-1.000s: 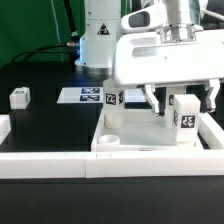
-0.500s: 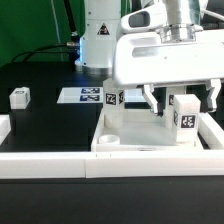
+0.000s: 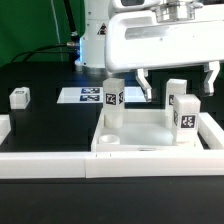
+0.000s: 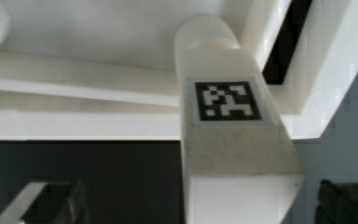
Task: Assemble square table
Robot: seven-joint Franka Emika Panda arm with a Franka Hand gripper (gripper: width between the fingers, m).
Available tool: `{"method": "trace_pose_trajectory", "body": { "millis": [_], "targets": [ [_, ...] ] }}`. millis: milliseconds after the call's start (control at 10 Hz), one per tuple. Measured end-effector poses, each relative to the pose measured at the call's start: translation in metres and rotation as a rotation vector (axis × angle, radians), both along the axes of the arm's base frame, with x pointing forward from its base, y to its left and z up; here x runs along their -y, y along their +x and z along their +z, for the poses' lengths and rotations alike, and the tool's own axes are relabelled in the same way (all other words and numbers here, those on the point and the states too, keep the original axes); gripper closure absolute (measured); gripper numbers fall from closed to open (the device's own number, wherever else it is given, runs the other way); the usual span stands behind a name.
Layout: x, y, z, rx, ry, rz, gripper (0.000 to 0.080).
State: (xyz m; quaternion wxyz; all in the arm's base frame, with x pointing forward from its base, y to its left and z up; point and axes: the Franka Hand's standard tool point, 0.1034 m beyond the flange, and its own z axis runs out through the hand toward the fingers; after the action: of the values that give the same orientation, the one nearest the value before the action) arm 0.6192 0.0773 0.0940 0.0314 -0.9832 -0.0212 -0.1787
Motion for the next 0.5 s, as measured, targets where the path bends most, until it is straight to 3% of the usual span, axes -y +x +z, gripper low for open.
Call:
{"method": "trace_pose_trajectory", "body": {
  "millis": [100,500],
  "targets": [
    [-0.005,-0.004,-0.005,-0.120,0.019,-0.001,0.0151],
    [-0.015,0.007,-0.015,-0.416,0.057,-0.010,0.0151]
  ]
}}
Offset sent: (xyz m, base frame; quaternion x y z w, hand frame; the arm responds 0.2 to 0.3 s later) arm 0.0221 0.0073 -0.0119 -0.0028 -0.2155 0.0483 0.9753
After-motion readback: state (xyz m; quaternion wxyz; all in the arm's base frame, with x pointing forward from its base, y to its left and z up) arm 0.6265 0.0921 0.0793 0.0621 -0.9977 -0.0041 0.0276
